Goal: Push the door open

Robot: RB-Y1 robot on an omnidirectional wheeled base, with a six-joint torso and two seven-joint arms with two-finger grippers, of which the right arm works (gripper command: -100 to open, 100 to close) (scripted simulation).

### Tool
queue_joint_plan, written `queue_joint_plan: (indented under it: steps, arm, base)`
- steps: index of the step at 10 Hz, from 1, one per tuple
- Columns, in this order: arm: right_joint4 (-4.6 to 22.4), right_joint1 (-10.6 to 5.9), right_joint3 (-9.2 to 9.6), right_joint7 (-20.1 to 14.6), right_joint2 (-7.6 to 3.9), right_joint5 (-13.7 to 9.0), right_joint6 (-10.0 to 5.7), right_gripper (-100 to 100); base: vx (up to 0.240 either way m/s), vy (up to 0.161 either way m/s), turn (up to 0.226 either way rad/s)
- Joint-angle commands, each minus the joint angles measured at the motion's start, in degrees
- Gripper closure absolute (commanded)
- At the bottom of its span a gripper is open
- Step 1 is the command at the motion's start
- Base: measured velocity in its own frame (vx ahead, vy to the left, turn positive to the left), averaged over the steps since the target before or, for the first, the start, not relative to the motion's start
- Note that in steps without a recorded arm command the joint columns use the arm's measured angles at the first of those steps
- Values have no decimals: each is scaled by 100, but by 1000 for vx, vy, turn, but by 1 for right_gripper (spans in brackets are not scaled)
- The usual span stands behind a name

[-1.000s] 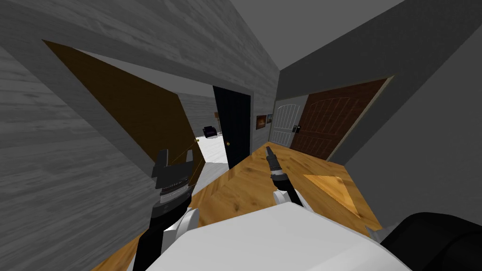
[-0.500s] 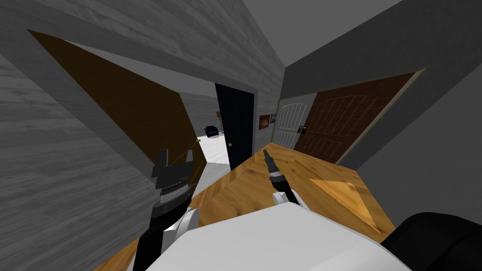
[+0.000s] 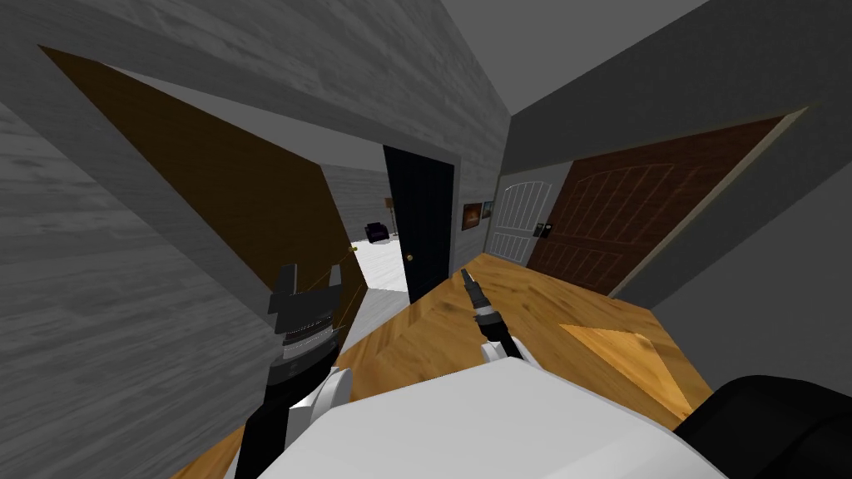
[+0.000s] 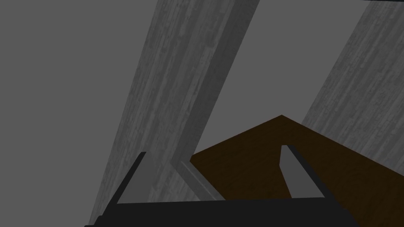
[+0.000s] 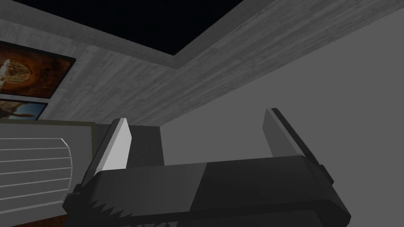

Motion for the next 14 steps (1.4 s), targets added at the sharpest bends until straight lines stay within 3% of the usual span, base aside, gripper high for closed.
queue_joint_plan:
  steps: [1,14]
  arm:
    - [193,-28,-1,172,-38,26,-77,-100]
    - [1601,-314,71,1551,-197,298,-472,-100]
  base:
    - [106,21,65]
    - [105,22,55]
